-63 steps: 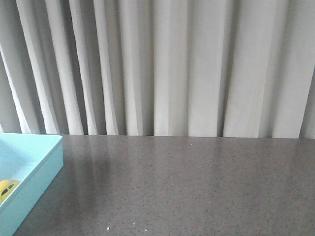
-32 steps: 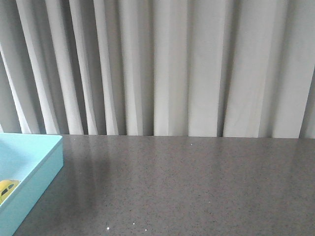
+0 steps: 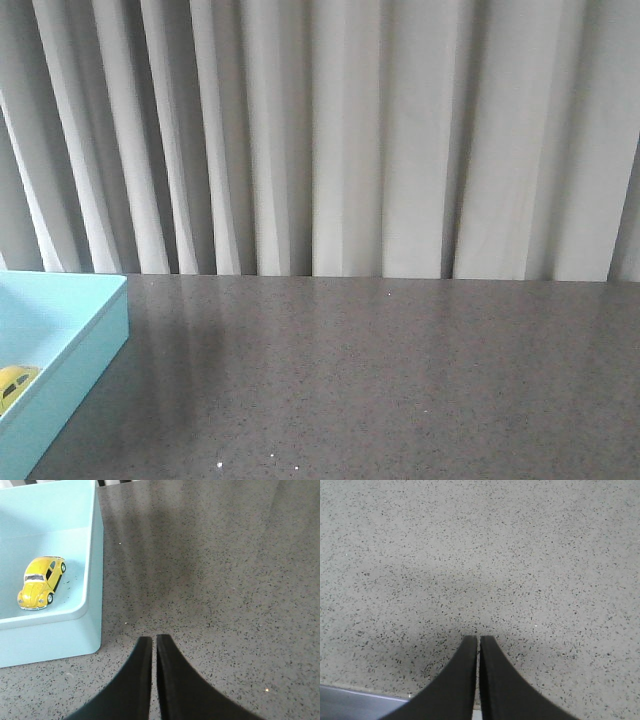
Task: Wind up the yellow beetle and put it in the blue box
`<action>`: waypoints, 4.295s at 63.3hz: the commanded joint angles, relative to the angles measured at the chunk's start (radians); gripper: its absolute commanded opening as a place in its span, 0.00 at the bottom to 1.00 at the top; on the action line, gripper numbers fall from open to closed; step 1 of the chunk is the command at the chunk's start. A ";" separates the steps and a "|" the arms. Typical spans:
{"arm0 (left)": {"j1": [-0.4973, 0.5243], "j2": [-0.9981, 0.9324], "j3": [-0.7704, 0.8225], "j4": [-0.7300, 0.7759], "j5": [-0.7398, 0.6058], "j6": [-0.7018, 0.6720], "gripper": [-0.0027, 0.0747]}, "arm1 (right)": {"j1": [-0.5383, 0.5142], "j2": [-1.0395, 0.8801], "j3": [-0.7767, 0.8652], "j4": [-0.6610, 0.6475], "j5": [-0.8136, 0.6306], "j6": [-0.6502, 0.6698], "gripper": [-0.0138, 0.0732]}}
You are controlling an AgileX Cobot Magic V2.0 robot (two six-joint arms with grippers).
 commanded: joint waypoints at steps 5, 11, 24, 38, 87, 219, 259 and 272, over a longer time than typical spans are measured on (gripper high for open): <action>-0.005 0.001 -0.024 0.000 -0.061 -0.009 0.03 | -0.001 0.003 -0.023 -0.013 -0.058 -0.008 0.15; -0.005 0.001 -0.024 0.000 -0.061 -0.009 0.03 | -0.001 0.003 -0.023 -0.014 -0.056 -0.008 0.15; -0.005 0.001 -0.024 0.000 -0.061 -0.009 0.03 | -0.001 0.003 -0.023 -0.014 -0.054 -0.008 0.15; -0.005 -0.159 0.119 0.022 -0.133 -0.009 0.03 | -0.001 0.003 -0.023 -0.020 -0.054 -0.008 0.15; -0.001 -0.706 0.631 0.021 -0.457 -0.032 0.03 | -0.001 0.003 -0.023 -0.015 -0.054 -0.008 0.15; -0.001 -0.706 0.631 0.021 -0.456 -0.032 0.03 | -0.241 -0.590 0.603 0.191 -0.869 -0.261 0.15; -0.001 -0.706 0.631 0.021 -0.456 -0.032 0.03 | -0.241 -0.590 0.603 0.191 -0.869 -0.261 0.15; -0.001 -0.706 0.631 0.021 -0.456 -0.032 0.03 | -0.241 -0.590 0.603 0.191 -0.869 -0.261 0.15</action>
